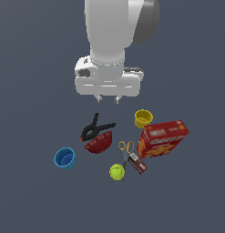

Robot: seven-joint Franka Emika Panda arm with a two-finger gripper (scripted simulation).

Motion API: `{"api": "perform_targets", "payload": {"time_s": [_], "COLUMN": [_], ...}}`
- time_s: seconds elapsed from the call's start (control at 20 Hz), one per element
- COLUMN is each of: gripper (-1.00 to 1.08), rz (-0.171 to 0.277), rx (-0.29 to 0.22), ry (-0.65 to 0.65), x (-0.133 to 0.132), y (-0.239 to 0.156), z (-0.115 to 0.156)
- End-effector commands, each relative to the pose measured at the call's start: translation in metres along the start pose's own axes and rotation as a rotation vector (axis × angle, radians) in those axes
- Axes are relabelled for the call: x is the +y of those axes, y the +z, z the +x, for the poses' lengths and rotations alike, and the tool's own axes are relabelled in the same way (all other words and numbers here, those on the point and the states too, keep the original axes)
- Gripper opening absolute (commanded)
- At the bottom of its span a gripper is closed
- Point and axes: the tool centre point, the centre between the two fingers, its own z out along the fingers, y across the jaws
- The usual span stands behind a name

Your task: Pick up a designated object from a clutter of objects.

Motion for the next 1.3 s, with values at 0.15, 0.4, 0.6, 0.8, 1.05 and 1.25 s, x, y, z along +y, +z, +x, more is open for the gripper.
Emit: {"api": "perform_targets", "payload": {"time_s": [0.15, 0.4, 0.6, 0.8, 1.05, 1.25], "gripper": [0.28, 0.28, 0.28, 0.28, 0.28, 0.28], "rz": [-0.005, -0.01, -0.014, -0.016, -0.014, -0.01], "rx": [0.006, 0.015, 0.026, 0.038, 0.054, 0.065], "ry": [0.037, 0.093, 0.151, 0.215, 0.294, 0.356], "x": [-0.008, -0.021, -0.034, -0.049, -0.067, -0.08], "y": [0.012, 0.029, 0.047, 0.066, 0.09, 0.108], "z": [-0.002, -0.005, -0.01, -0.017, -0.027, -0.038]}}
